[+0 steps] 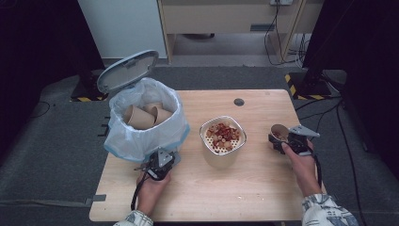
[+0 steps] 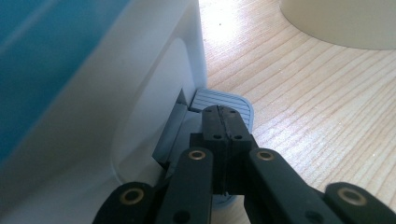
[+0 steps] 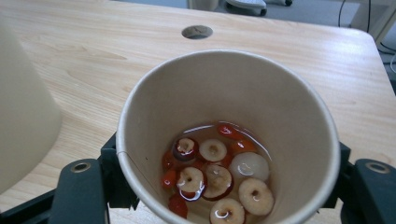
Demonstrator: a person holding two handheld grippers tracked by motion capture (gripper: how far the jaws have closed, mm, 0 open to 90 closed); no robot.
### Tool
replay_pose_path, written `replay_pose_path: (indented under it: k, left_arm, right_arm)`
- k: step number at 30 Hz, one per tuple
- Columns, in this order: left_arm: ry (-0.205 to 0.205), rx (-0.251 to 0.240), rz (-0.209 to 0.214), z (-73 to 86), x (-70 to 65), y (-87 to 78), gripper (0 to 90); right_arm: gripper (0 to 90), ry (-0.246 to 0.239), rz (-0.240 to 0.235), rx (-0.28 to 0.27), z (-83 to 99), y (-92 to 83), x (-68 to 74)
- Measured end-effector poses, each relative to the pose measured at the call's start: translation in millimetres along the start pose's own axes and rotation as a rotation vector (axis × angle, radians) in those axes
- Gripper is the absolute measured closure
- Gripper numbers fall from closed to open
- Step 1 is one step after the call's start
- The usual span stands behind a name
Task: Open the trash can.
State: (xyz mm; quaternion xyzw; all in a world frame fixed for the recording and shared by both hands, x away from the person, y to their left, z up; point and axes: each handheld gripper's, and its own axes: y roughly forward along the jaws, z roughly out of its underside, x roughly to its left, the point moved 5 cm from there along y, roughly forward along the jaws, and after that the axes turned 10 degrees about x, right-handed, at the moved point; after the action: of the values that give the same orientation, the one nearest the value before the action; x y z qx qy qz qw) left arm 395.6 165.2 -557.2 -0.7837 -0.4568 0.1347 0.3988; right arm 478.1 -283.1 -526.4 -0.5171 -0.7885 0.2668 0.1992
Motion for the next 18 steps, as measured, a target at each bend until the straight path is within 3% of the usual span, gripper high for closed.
replay_pose_path:
  k: [18]
  left_arm:
    - [-0.002,-0.001,0.001,0.0,0.1,0.0,89.2]
  right_arm:
    - [30.4,-0.102,0.012,-0.020,-30.0,-24.8,11.7]
